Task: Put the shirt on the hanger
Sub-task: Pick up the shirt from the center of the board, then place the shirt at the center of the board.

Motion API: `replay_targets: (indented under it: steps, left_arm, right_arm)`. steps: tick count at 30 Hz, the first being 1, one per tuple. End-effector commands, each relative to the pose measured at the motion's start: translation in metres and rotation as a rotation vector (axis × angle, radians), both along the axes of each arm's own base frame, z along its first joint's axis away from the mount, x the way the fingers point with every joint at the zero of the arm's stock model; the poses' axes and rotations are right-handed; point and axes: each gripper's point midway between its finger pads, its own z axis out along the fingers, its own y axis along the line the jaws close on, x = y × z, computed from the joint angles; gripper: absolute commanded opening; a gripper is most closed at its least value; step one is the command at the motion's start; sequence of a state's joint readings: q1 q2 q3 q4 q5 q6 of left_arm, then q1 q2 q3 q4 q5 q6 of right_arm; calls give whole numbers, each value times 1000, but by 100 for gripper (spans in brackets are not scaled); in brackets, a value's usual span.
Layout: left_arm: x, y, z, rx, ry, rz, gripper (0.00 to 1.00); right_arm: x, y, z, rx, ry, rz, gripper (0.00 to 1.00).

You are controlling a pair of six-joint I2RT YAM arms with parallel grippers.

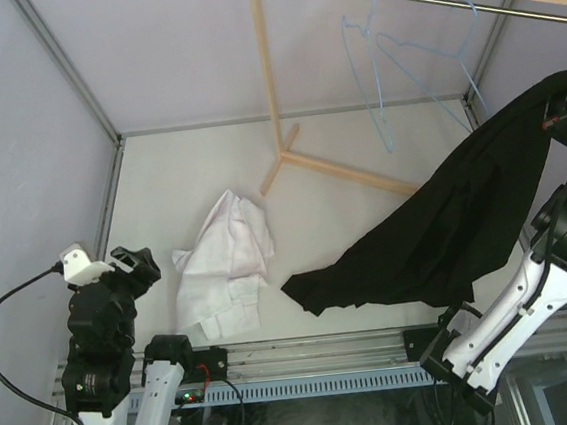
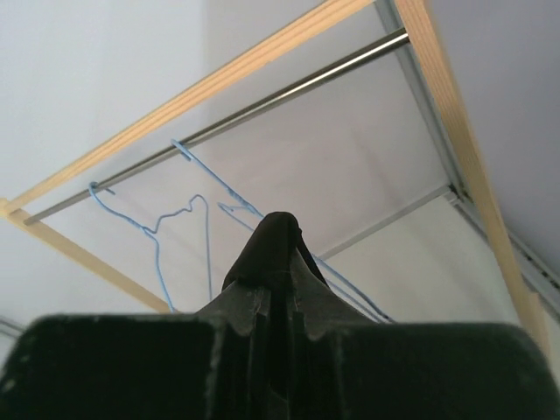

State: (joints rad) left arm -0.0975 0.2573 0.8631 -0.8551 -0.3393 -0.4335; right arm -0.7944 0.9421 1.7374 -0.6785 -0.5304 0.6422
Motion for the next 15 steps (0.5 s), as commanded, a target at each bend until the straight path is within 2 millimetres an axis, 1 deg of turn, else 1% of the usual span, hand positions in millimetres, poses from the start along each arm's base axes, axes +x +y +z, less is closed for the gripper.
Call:
replay_targets:
  steps: [1,3,5,7,9,12,14,15]
  left_arm:
    - [7,-1,-2,5,6,-3,76]
    - [8,-1,-3,6,7,-5,76]
    - [9,-2,-3,6,11,-7,75]
    - [9,-2,-3,7,13,-9,76]
    - [9,-2,-3,7,11,-9,75]
    - [8,-2,-2,7,8,-9,75]
    - [8,-2,-2,6,8,-9,76]
    - [9,-2,-3,6,8,-10,76]
  right_arm:
    - [7,18,35,12,-86,159,0]
    - [12,12,36,1,-69,149,0]
    - [13,11,39,-18,-60,139,0]
    - [15,17,41,-30,-59,165,0]
    - [16,28,37,-44,-53,200,0]
    - [16,44,14,-65,-35,225,0]
    - [15,53,-8,-51,-24,247,0]
    - [14,56,-24,-34,-6,251,0]
